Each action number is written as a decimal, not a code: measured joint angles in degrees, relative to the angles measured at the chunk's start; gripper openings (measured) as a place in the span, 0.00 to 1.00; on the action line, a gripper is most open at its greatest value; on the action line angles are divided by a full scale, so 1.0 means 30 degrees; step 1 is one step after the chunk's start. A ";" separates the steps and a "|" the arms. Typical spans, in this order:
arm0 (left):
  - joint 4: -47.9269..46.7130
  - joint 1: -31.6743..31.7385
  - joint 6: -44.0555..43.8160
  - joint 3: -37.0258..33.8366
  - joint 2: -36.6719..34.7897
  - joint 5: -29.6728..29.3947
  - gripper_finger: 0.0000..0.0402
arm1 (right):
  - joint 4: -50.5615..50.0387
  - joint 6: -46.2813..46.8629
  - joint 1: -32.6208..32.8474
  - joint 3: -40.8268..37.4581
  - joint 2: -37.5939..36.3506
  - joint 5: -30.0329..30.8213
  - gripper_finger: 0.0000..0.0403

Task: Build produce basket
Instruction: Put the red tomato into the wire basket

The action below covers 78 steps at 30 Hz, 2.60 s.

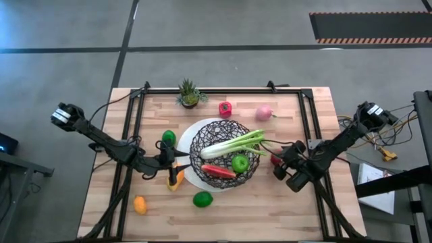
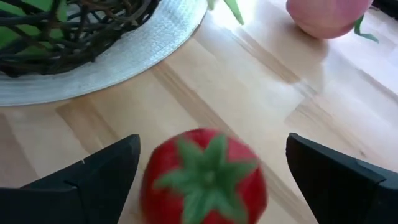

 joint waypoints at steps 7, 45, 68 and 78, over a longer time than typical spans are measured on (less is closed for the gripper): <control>0.0255 -0.0007 0.0000 -0.0007 0.0000 0.0124 0.49 | -0.0006 -0.0622 -0.0714 -0.0294 0.0000 -0.1123 0.95; -0.0171 -0.0069 -0.0487 -0.0501 0.0007 0.0102 0.49 | -0.1116 -1.7691 -0.6126 1.9792 0.9982 -0.8336 0.65; -0.0137 -0.1574 -0.2499 -0.1413 0.0007 0.0000 0.49 | -0.5593 -2.4549 -1.0697 2.6170 1.7688 -1.2686 0.69; -0.0080 -0.1574 -0.2499 -0.1413 0.0007 -0.0007 0.49 | -0.5413 -2.4893 -1.0710 2.6155 1.7707 -1.2217 0.78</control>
